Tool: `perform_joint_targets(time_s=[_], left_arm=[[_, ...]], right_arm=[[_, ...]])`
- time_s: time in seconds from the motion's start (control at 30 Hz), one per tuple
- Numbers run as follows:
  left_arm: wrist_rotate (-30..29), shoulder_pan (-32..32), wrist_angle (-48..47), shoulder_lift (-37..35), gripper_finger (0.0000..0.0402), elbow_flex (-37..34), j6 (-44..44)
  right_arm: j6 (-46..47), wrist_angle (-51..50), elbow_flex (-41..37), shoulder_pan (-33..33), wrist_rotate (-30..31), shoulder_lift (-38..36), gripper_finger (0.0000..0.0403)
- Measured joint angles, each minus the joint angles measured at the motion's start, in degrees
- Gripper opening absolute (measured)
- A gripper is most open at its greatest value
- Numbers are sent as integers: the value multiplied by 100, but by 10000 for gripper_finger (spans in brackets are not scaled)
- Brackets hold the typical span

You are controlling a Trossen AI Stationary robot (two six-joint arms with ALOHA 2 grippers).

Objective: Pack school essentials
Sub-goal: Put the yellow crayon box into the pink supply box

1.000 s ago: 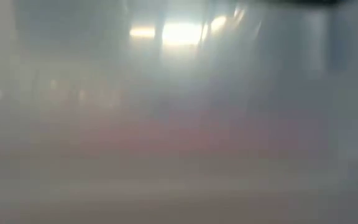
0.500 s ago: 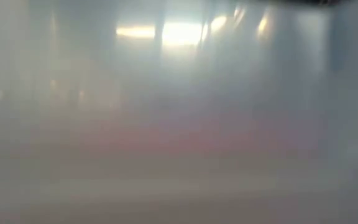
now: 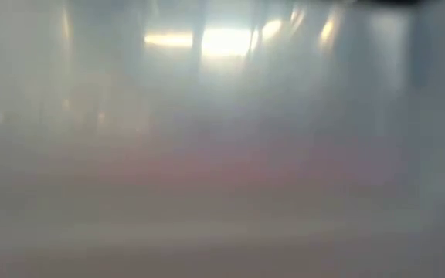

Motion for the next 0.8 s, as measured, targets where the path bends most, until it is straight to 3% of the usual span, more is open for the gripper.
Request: perform_joint_targets(time_s=[0.53, 0.8], left_arm=[[-60, -171, 1227, 1145, 289, -7, 814], [-121, -134, 1320, 1235, 289, -7, 988]], right_arm=[[15, -5, 0, -2, 303, 7, 6], [-13, -32, 0, -2, 191, 9, 6]])
